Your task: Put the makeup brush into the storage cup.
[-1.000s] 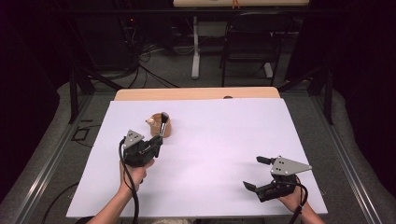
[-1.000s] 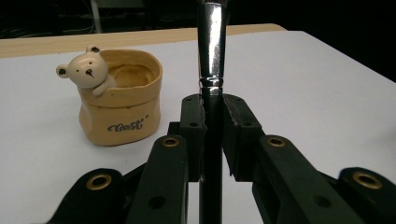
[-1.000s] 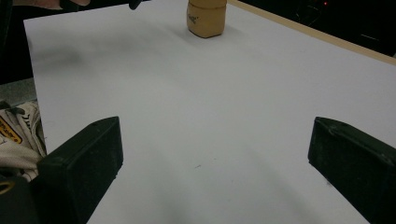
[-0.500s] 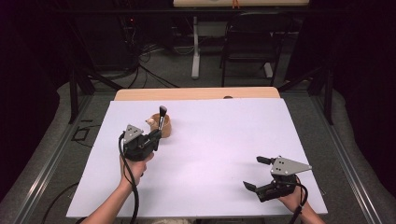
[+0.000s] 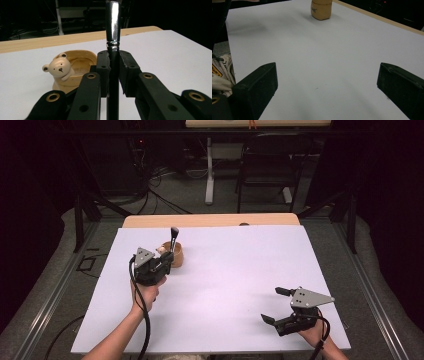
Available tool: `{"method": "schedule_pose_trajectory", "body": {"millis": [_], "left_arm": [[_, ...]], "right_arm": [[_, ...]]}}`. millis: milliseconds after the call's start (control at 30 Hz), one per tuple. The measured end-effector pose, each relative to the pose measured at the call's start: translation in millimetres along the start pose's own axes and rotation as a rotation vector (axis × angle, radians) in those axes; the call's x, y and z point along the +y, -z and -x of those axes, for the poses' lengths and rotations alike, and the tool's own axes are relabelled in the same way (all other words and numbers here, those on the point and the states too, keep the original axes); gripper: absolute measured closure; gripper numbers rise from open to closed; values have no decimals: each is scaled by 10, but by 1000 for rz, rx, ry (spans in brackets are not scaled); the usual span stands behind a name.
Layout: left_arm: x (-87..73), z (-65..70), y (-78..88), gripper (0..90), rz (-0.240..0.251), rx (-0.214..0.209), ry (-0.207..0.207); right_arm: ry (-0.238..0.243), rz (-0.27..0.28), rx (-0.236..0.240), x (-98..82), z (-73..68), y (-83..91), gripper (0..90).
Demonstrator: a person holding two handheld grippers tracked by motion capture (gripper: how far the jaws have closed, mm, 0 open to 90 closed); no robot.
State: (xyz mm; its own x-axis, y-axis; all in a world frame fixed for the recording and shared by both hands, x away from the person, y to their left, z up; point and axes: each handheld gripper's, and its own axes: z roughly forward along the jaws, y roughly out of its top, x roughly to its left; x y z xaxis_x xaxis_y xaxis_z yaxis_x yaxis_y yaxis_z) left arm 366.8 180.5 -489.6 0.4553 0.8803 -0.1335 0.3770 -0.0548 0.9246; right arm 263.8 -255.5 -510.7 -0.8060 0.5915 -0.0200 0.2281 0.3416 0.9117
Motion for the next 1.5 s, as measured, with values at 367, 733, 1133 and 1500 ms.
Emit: {"method": "schedule_pose_trajectory", "body": {"millis": [367,733,1133,1500], "left_arm": [[40,-40,-99,794,9,8,-4],[99,-68,-217,794,4,6,-3],[174,-140,-322,793,-3,29,6],[221,-142,-447,793,13,46,-11]], "right_arm": [[-3,1,-2,2,2,-1,27],[-4,1,-1,1,8,1,27],[-2,0,-1,1,7,-1,27],[-2,-2,-2,0,10,5,27]]}}
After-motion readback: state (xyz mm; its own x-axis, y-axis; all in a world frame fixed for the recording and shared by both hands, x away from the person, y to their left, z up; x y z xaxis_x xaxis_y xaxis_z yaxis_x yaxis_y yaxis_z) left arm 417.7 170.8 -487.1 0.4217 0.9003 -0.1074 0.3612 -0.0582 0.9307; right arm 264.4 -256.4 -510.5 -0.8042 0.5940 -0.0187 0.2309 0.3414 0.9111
